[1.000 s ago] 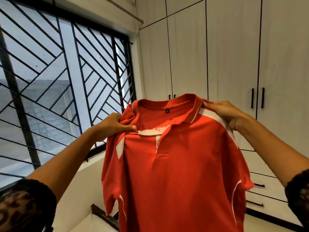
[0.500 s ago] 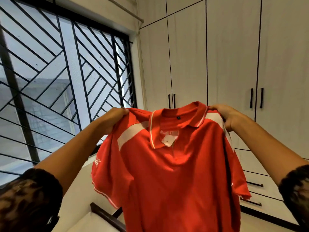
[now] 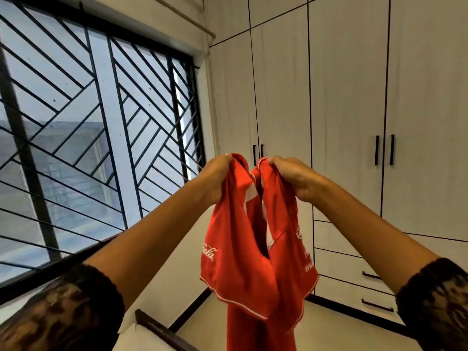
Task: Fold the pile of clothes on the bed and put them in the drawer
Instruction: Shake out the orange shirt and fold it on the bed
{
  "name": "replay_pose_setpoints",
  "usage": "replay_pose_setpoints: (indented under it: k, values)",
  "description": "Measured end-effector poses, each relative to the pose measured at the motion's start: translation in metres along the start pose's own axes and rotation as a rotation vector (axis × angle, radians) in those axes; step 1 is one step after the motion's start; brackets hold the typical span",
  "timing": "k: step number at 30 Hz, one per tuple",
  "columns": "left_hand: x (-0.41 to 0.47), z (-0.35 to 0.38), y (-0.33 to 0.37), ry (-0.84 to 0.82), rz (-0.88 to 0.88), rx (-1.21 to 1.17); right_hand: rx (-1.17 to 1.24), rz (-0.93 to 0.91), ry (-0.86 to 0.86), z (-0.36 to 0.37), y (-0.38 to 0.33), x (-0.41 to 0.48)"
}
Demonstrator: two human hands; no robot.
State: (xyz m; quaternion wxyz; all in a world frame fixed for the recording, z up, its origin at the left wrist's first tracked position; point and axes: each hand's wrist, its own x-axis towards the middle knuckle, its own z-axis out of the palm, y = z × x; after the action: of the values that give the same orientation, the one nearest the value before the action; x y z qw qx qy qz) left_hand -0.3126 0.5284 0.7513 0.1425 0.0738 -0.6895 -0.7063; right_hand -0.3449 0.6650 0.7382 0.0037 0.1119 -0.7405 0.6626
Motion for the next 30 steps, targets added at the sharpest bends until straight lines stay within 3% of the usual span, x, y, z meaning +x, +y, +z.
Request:
replay_pose_setpoints:
  k: [7,9,12,15,18,20,22,25,30]
  values:
    - [-0.026,0.018,-0.014,-0.185,0.1,0.224,0.046,0.037,-0.12,0.008,0.006,-0.005]
    - [-0.022,0.012,-0.017,-0.312,0.093,0.242,0.122,0.071,-0.189,0.006,0.005,-0.008]
    - [-0.01,0.0,-0.017,-0.526,-0.038,0.049,0.217,0.131,-0.253,0.002,0.006,-0.011]
    - [-0.012,-0.008,-0.013,-0.534,-0.035,-0.038,0.166,0.058,-0.204,0.003,0.009,-0.01]
    - [-0.015,-0.009,-0.014,-0.319,0.228,0.194,0.113,-0.016,-0.168,0.005,0.011,-0.011]
    - [-0.01,-0.014,-0.014,-0.115,0.589,0.427,0.072,-0.04,-0.162,0.004,0.011,-0.012]
    - [0.003,-0.021,-0.017,-0.12,0.895,0.83,0.053,-0.073,-0.212,0.004,0.011,-0.015]
    - [0.011,-0.023,-0.023,-0.38,0.896,1.12,0.027,-0.157,-0.285,0.006,0.01,-0.022]
    - [0.01,-0.019,-0.02,-0.358,0.978,1.165,-0.067,-0.243,-0.208,0.009,0.019,-0.025]
